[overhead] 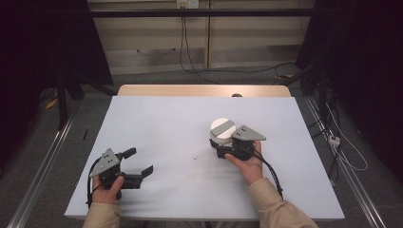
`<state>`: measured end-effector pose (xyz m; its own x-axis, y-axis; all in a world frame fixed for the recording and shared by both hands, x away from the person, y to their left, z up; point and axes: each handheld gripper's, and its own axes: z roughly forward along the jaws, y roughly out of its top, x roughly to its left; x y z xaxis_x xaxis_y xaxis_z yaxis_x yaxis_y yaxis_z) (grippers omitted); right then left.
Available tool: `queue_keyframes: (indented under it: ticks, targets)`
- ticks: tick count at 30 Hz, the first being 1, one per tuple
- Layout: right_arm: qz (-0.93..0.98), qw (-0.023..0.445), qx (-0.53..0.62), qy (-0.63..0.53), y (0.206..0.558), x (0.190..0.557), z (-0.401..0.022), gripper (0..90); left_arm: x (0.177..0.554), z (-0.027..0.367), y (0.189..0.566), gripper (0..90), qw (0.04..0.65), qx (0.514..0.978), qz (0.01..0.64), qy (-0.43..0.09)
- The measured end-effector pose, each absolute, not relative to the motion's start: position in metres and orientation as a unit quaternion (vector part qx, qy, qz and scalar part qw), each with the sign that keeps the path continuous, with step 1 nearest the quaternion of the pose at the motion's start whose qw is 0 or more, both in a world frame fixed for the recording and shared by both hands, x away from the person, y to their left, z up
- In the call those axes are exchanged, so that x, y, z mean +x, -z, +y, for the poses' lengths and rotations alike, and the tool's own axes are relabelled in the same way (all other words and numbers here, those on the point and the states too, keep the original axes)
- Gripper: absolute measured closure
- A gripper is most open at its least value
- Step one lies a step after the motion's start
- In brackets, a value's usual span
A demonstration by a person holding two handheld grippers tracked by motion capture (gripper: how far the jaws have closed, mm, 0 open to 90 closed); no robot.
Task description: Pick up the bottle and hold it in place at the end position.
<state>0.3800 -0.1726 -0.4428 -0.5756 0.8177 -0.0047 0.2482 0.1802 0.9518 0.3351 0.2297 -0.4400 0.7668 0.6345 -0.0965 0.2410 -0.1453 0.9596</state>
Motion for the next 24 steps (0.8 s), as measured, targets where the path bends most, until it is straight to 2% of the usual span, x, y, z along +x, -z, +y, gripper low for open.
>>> queue_keyframes:
  ticks: [24]
  targets:
    - [0.721, 0.271, 0.363, -0.526, 0.441, 0.394, -0.159, 18.9, 0.336, 0.228, 0.441, 3.7, 0.583, 0.738, 0.296, -0.166]
